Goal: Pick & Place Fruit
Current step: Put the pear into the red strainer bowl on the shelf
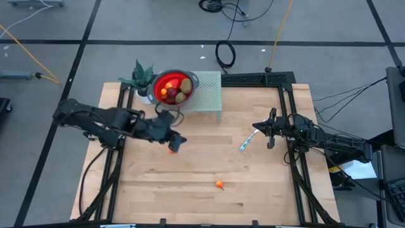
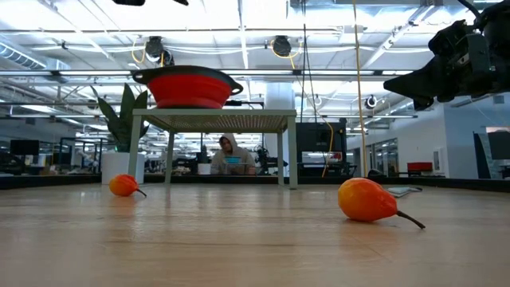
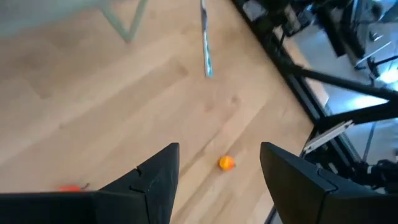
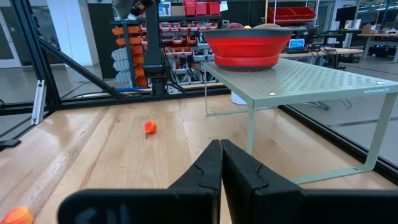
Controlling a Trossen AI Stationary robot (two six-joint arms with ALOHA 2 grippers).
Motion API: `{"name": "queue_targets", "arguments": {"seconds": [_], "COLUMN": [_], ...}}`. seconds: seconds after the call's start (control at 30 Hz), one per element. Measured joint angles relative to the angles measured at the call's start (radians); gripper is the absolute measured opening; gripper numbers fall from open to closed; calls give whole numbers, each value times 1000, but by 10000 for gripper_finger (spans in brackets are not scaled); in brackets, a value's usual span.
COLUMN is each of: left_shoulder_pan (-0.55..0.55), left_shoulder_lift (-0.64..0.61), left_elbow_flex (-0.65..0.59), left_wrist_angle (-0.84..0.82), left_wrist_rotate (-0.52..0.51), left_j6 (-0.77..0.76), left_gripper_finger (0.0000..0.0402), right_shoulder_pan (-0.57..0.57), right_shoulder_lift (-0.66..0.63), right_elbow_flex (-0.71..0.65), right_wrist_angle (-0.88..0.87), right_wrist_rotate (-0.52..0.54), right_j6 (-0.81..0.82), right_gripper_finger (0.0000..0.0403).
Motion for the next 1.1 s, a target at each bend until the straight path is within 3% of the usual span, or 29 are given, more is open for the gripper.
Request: {"name": "queue_targets", "arguments": {"seconds": [0.1,0.27,0.47,0.63,0.9,1.1], "left_shoulder_pan": [-21,-57,-106,-142,-151,-133], "left_shoulder_lift": [42,116,202,270,378,392], "left_elbow_flex": [0,0,0,0,-1,-69], "left_wrist_angle": [-4,-5,-19,-127,-408,-389], "left_wrist_rotate": [1,1,1,-4,-72,-79], "left_j6": [4,134,468,687,751,787], "left_gripper_finger": [223,223,223,223,223,223], "right_shoulder_pan": [0,0,0,0,0,0], "right_shoulder_lift": [0,0,0,0,0,0], "right_elbow_flex": [0,0,0,0,0,0], "right_wrist_angle": [0,0,0,-1,-29,-35], "right_wrist_rotate": [0,-1,-4,-4,-4,-3], "right_j6": [0,0,0,0,-3,-4], "right_gripper_finger": [0,0,0,0,0,0]}}
